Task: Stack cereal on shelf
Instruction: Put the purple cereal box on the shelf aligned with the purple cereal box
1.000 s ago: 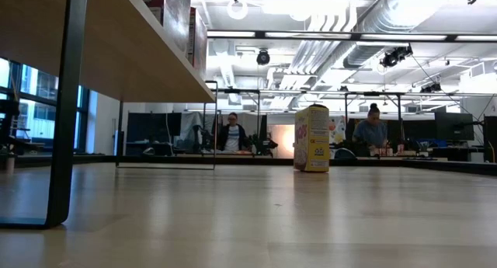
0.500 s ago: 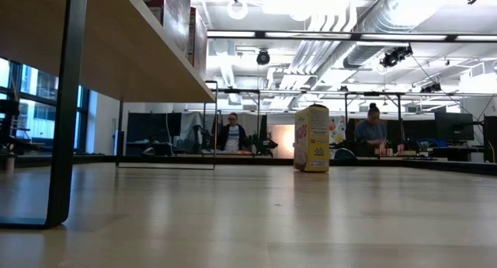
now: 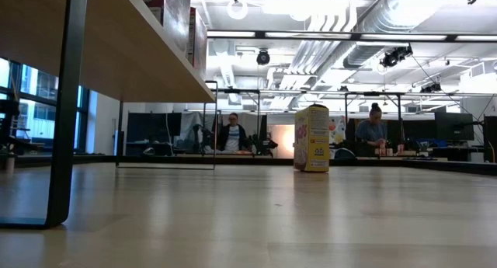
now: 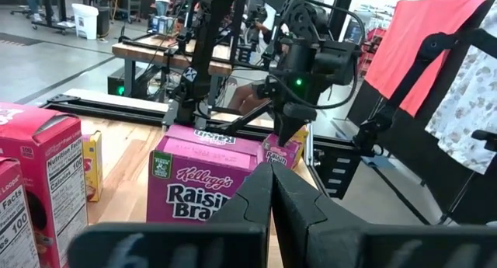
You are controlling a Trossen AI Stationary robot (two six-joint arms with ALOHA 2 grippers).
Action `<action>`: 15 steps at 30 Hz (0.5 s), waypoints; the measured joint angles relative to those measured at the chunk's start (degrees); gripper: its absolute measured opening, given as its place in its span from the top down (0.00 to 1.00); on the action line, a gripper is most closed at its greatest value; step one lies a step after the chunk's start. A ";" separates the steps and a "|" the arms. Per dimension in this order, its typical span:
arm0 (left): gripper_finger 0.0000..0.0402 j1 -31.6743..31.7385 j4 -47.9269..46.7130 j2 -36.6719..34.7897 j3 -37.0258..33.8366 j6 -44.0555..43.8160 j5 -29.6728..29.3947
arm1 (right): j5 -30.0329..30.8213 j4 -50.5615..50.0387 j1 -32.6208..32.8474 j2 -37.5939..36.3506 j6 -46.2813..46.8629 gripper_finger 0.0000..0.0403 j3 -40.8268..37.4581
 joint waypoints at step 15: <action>1.00 0.00 -0.01 -0.02 0.00 0.09 0.04 | -0.56 -3.15 -0.73 0.50 -0.93 0.42 0.15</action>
